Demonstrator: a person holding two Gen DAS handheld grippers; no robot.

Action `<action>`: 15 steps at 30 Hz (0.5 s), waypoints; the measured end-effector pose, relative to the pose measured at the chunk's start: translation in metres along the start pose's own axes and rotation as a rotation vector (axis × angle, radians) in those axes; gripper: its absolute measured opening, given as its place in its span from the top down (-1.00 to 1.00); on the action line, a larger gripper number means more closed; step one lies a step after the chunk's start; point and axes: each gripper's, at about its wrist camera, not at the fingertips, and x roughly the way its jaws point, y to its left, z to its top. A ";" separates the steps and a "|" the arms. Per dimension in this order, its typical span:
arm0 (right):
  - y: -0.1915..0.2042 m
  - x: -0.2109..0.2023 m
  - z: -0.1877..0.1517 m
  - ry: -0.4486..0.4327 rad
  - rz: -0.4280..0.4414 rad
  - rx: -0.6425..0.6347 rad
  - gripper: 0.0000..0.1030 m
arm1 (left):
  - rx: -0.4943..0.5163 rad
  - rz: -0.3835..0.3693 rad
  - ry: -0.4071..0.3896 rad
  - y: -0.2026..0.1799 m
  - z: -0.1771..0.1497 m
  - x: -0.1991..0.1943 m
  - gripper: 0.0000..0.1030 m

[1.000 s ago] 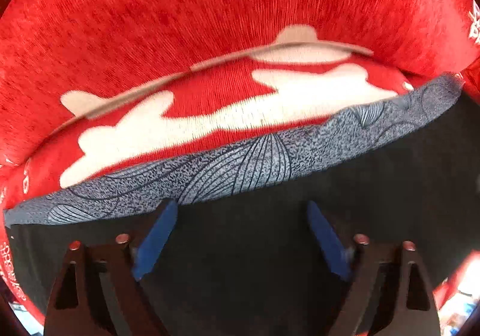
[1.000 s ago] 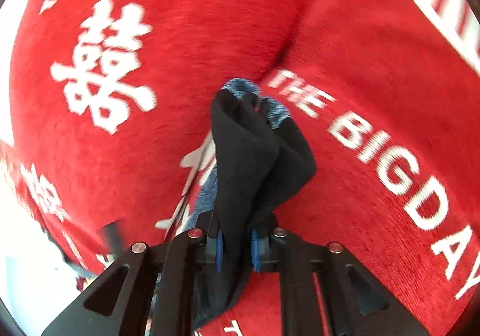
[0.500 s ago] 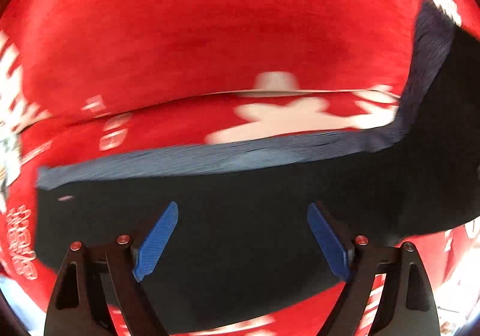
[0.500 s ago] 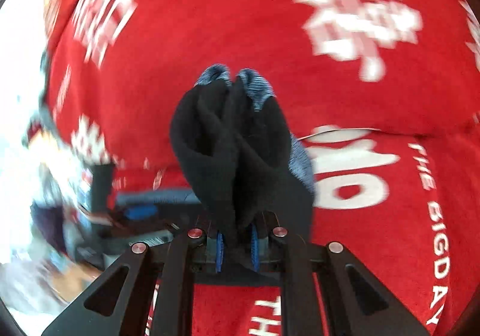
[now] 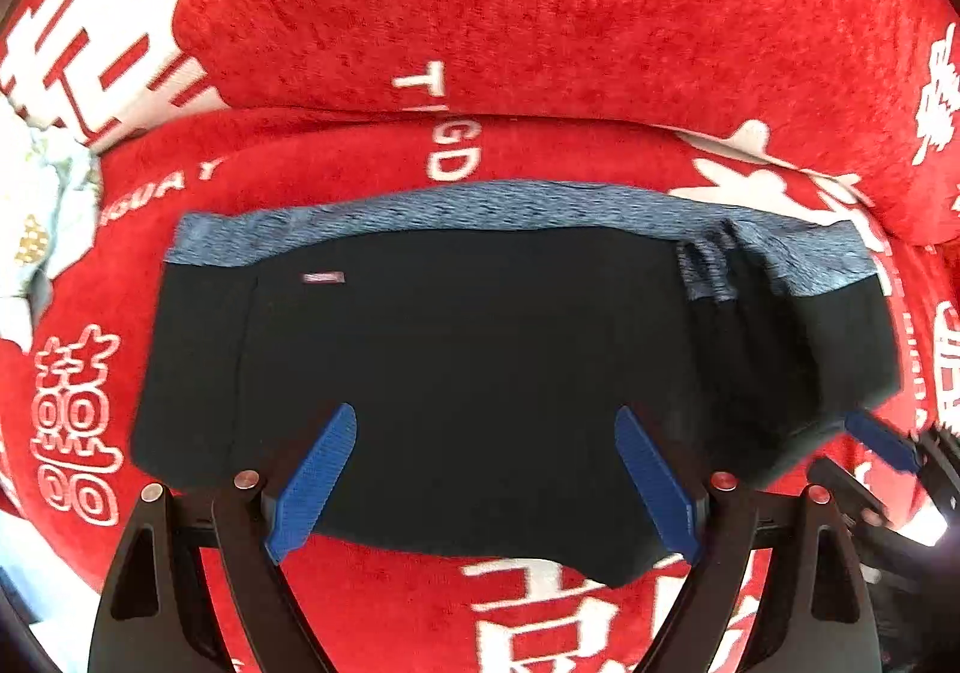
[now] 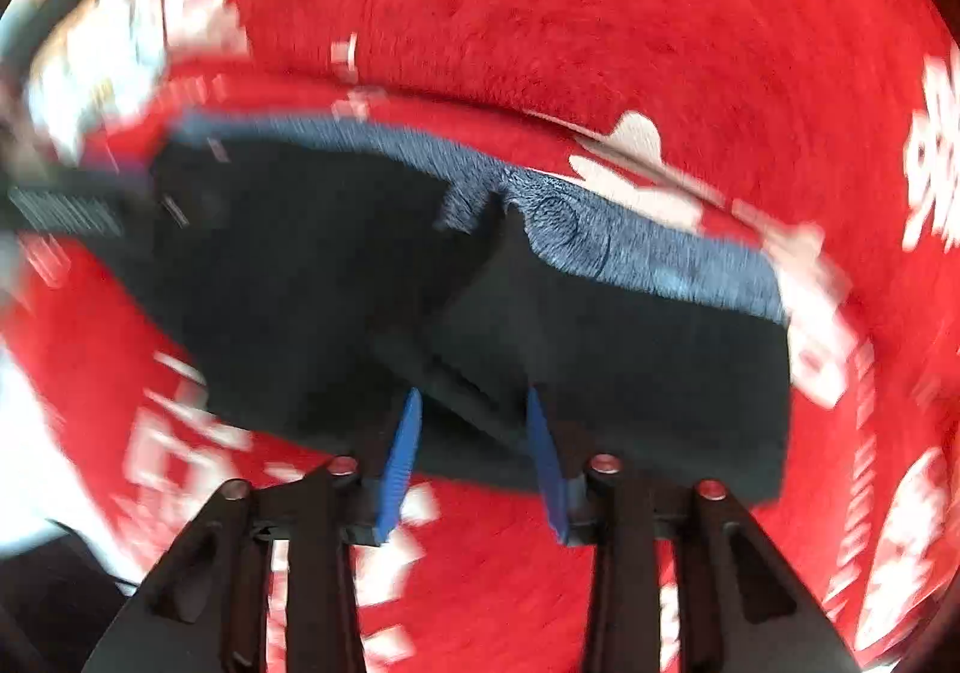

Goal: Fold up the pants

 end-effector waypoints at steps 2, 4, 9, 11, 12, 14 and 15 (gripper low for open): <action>-0.034 -0.005 -0.002 -0.007 0.120 0.252 0.03 | 0.019 -0.035 0.015 -0.011 0.004 0.015 -0.75; -0.072 0.007 -0.012 0.016 0.246 0.536 0.03 | 0.040 -0.027 0.040 -0.022 -0.001 0.029 -0.75; -0.110 0.037 -0.040 0.025 0.428 0.886 0.03 | 0.071 -0.014 0.104 -0.034 -0.017 0.058 -0.75; -0.112 0.044 -0.041 0.011 0.447 0.930 -0.08 | 0.090 -0.012 0.091 -0.036 -0.021 0.056 -0.75; -0.113 0.047 -0.044 0.007 0.457 0.959 -0.11 | 0.096 -0.013 0.091 -0.036 -0.021 0.056 -0.75; -0.118 0.051 -0.049 -0.010 0.483 1.015 -0.16 | 0.096 -0.017 0.096 -0.036 -0.021 0.055 -0.75; -0.119 0.052 -0.051 -0.021 0.505 1.039 -0.16 | 0.096 -0.019 0.100 -0.036 -0.021 0.056 -0.75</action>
